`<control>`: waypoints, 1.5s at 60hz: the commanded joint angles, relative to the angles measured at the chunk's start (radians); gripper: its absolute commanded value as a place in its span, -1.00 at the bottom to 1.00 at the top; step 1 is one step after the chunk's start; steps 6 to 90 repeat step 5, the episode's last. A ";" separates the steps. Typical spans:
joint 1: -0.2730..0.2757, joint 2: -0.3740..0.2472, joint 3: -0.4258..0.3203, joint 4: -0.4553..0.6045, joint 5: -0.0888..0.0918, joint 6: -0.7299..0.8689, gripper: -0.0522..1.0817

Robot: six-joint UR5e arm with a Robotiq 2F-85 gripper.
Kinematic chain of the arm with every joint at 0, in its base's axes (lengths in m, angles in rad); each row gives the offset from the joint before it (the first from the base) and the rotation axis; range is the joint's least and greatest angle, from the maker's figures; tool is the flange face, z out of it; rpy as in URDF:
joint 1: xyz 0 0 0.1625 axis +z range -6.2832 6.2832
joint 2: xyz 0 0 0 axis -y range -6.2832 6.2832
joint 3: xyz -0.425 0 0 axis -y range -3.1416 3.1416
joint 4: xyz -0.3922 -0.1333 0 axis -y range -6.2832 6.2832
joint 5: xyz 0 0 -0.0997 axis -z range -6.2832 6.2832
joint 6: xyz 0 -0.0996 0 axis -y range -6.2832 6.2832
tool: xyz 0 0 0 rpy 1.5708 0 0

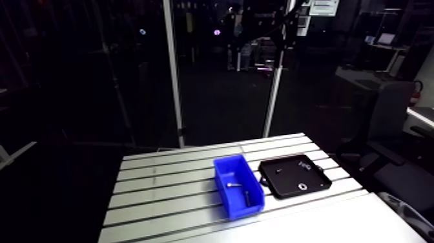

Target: Pick up the M10 bolt from the tray and put it into the blue bin.

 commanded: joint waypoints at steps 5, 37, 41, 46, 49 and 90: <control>0.001 0.000 0.005 -0.003 0.002 0.000 -0.90; 0.001 0.000 0.005 -0.003 0.002 0.000 -0.90; 0.001 0.000 0.005 -0.003 0.002 0.000 -0.90; 0.001 0.000 0.005 -0.003 0.002 0.000 -0.90; 0.001 0.000 0.005 -0.003 0.002 0.000 -0.90; 0.001 0.000 0.005 -0.003 0.002 0.000 -0.90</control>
